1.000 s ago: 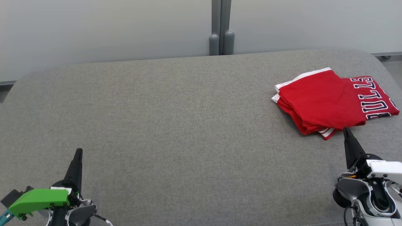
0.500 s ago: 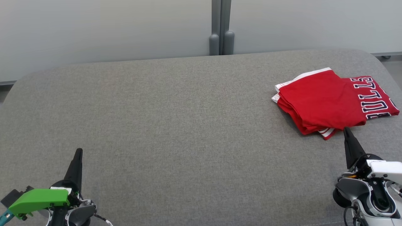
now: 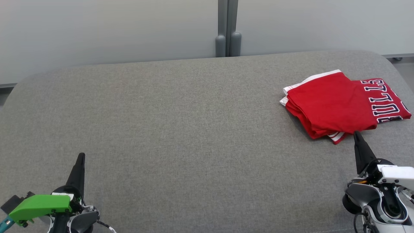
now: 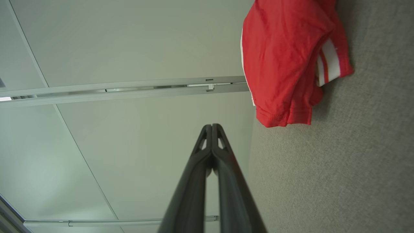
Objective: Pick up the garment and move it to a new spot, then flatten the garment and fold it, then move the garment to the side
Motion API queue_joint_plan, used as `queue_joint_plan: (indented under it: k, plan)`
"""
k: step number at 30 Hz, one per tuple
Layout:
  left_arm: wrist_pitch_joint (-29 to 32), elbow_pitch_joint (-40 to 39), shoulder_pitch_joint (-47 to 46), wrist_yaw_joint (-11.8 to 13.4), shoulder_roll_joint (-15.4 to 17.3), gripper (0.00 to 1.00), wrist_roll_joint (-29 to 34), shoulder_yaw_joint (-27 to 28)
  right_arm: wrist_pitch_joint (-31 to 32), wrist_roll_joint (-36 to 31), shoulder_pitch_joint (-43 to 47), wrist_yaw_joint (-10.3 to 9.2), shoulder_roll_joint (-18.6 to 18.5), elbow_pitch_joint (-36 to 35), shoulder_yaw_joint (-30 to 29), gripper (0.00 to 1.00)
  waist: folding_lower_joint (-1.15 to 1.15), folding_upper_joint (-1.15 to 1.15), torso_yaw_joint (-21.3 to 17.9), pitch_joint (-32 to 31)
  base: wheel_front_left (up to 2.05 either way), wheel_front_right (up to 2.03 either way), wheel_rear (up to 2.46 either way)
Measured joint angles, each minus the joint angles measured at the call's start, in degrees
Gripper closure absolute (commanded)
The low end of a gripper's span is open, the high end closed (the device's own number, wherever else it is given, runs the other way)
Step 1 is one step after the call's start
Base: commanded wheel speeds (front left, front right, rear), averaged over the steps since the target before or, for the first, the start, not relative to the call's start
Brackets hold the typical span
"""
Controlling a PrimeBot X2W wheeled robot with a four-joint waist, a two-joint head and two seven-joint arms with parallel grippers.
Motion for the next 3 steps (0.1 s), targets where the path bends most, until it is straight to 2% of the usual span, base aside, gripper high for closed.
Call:
queue_joint_plan:
  k: [3]
  plan:
    - [0.0,-0.01,0.0,0.0,0.0,1.0,0.0,0.0,0.04,0.0,0.0,0.0,0.02,0.0,-0.01,1.0,0.0,0.0,0.0,0.0,0.0,0.0,0.0]
